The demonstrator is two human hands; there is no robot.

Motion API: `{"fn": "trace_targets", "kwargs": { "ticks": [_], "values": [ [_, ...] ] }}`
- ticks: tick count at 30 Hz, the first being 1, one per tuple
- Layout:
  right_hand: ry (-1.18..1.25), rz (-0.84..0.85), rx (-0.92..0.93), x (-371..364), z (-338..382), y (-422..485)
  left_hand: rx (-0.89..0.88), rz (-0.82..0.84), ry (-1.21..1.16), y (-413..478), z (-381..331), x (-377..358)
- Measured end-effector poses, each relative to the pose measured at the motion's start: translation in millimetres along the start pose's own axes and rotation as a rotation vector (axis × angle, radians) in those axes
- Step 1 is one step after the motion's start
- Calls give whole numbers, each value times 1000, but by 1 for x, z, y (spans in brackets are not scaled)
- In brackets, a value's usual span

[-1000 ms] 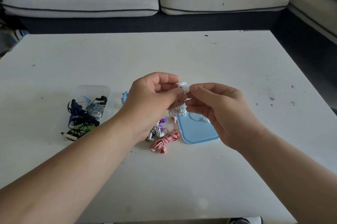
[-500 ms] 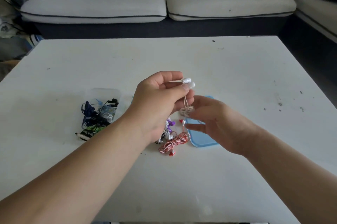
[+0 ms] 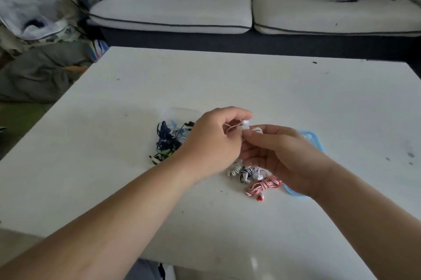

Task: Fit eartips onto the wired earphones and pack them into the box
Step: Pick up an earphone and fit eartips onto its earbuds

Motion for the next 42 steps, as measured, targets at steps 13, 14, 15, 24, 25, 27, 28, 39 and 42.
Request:
{"fn": "trace_targets", "kwargs": {
  "ticks": [13, 14, 15, 24, 25, 27, 28, 39, 42],
  "values": [
    [-258, -132, 67, -45, -12, 24, 125, -280, 315, 36, 70, 92],
    [-275, -138, 68, -44, -13, 23, 129, -258, 356, 39, 75, 87],
    [-287, -140, 67, -43, -13, 22, 137, -215, 389, 41, 78, 79],
    [-289, -158, 69, -34, -8, 21, 133, -79, 693, 40, 90, 58],
    [-300, -163, 68, -33, -8, 20, 143, -54, 723, 40, 92, 54],
    [-331, -189, 72, -25, -6, 19, 148, -23, 797, 39, 91, 47],
    [-347, -211, 73, -19, -4, 18, 144, -12, 835, 37, 88, 44],
    [-517, -339, 43, 32, 6, -1, -391, -288, 902, 13, 3, -3],
    [-541, -337, 22, 43, 7, -7, -363, -174, 851, 14, 1, -28]
  ]
}}
Point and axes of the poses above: each hand's wrist, its own y-axis towards the middle knuckle, its own x-axis out of the back of the hand, z = x × y, the point moved 8 cm from there along y, towards the middle knuckle, and after that the axes turned 12 degrees about x, right-handed, at the moved point
